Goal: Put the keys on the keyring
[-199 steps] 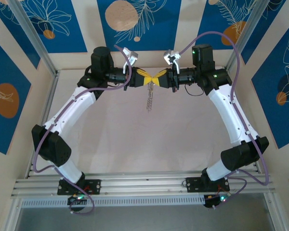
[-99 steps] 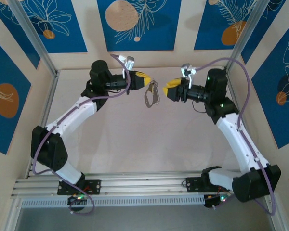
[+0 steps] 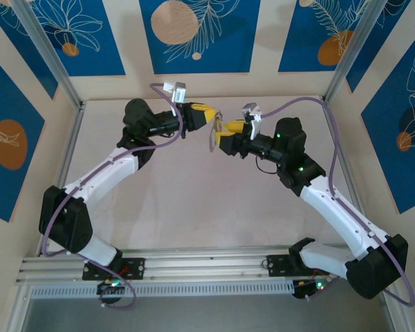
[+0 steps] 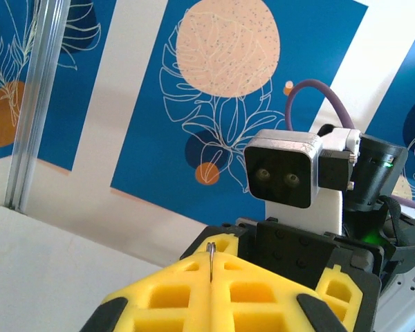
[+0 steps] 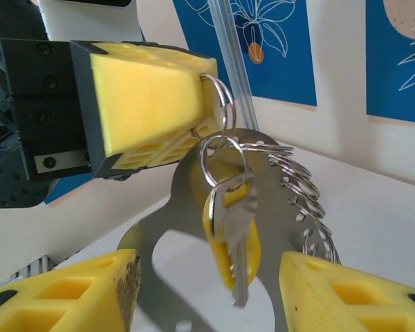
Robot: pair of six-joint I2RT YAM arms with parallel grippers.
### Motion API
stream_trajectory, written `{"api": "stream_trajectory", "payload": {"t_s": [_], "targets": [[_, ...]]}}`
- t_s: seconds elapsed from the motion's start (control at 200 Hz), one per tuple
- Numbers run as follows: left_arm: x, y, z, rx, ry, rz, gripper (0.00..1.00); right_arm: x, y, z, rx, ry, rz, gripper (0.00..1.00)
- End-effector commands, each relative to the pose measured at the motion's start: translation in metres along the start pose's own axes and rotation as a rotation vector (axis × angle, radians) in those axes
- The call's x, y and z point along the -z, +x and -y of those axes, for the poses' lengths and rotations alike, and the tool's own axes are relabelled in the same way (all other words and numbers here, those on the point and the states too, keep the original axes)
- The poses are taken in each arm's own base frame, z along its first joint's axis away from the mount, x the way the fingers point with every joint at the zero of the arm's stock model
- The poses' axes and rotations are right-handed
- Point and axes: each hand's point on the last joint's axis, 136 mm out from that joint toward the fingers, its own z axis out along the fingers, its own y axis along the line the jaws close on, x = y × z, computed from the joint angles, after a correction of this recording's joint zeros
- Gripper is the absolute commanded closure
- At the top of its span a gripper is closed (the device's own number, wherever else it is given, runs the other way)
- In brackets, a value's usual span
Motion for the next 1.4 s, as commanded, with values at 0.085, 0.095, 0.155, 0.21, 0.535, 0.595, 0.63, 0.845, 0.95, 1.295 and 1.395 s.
{"api": "stream_trajectory", "payload": {"t_s": [0.085, 0.095, 0.155, 0.21, 0.535, 0.595, 0.63, 0.845, 0.95, 1.295, 1.395], "targets": [[0.000, -0.019, 0.022, -0.056, 0.041, 0.058, 1.00, -0.007, -0.020, 0.007, 0.059, 0.056, 0.047, 0.44], [0.000, -0.019, 0.022, -0.054, 0.040, 0.058, 1.00, -0.008, -0.019, 0.007, 0.059, 0.056, 0.046, 0.43], [0.000, -0.019, 0.023, -0.056, 0.044, 0.059, 1.00, -0.008, -0.019, 0.008, 0.063, 0.062, 0.044, 0.44], [0.000, -0.019, 0.023, -0.054, 0.045, 0.057, 1.00, -0.009, -0.020, 0.009, 0.069, 0.063, 0.045, 0.45], [-0.001, -0.019, 0.026, -0.056, 0.057, 0.058, 1.00, -0.010, -0.023, 0.010, 0.086, 0.066, 0.040, 0.61], [-0.002, -0.020, 0.026, -0.057, 0.057, 0.061, 1.00, -0.011, -0.021, 0.006, 0.089, 0.049, 0.032, 0.67], [-0.001, -0.020, 0.026, -0.059, 0.055, 0.063, 1.00, -0.011, -0.019, 0.004, 0.092, 0.035, 0.022, 0.73], [-0.002, -0.021, 0.027, -0.061, 0.055, 0.069, 1.00, -0.014, -0.004, -0.004, 0.096, -0.008, -0.022, 1.00], [-0.002, -0.022, 0.027, -0.061, 0.054, 0.070, 1.00, -0.015, 0.000, -0.008, 0.092, -0.023, -0.032, 1.00], [-0.005, -0.021, 0.028, -0.061, 0.058, 0.068, 1.00, -0.025, 0.011, -0.010, 0.089, -0.051, -0.101, 1.00], [-0.005, -0.020, 0.029, -0.060, 0.058, 0.065, 1.00, -0.022, 0.007, -0.005, 0.074, -0.035, -0.089, 1.00]]}}
